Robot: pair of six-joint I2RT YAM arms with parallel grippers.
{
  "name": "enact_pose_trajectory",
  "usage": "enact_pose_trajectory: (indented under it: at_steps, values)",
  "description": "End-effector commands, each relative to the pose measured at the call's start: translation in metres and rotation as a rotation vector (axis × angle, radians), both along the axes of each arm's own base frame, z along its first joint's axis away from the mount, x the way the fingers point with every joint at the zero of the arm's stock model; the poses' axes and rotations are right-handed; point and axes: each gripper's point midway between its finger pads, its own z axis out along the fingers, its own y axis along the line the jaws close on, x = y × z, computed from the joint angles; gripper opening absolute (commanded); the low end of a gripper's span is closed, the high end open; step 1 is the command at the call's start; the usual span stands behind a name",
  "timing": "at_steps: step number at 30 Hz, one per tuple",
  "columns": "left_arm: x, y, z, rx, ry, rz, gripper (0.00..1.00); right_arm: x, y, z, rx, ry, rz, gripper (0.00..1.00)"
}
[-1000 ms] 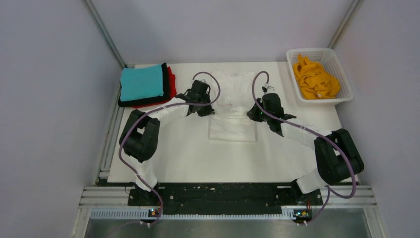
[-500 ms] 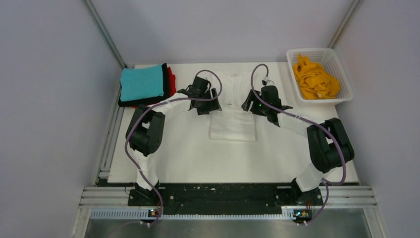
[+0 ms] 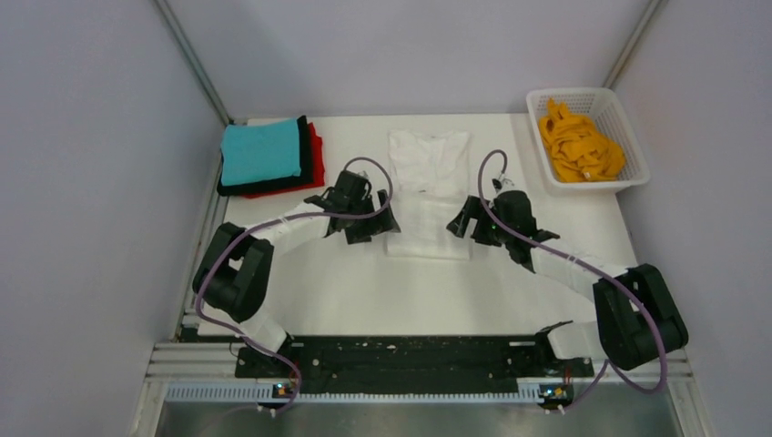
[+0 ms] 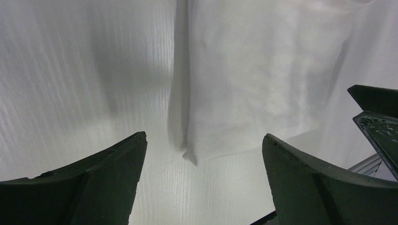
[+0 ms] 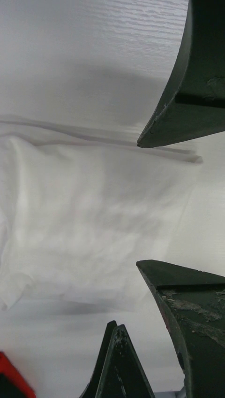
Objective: Fold and stack the t-shirts
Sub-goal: Fold the folded rectangular tshirt in 1/3 of the way, then grab one side of the 2/3 rectangular tshirt with both arms
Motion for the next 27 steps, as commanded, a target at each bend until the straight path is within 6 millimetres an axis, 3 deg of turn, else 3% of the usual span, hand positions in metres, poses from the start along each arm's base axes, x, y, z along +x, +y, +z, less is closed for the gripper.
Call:
enact_pose_trajectory:
  at_steps: [1,8,14,21,22,24,27]
  values:
    - [-0.020,-0.015,-0.005,-0.055,0.030,-0.030,0.90,-0.021,0.006,0.001,0.064,0.027,0.040,0.87]
    - [-0.038,-0.022,-0.034,-0.025,0.105,-0.038,0.73,-0.047,-0.017,-0.027,0.020,0.114,-0.058,0.78]
    - [-0.050,-0.025,-0.053,0.029,0.141,-0.048,0.51,-0.058,-0.009,-0.042,0.056,0.177,-0.033,0.59]
    - [-0.049,-0.022,-0.069,0.062,0.168,-0.034,0.24,-0.063,-0.008,-0.060,0.054,0.218,-0.031,0.44]
    - [-0.050,-0.022,-0.071,0.064,0.172,-0.036,0.21,-0.063,-0.008,-0.063,0.052,0.222,-0.032,0.41]
    - [-0.050,-0.021,-0.076,0.073,0.180,-0.030,0.00,-0.064,-0.011,-0.068,0.045,0.232,-0.050,0.34]
    - [-0.053,-0.018,-0.081,0.080,0.185,-0.030,0.00,-0.068,-0.008,-0.071,0.056,0.250,-0.036,0.16]
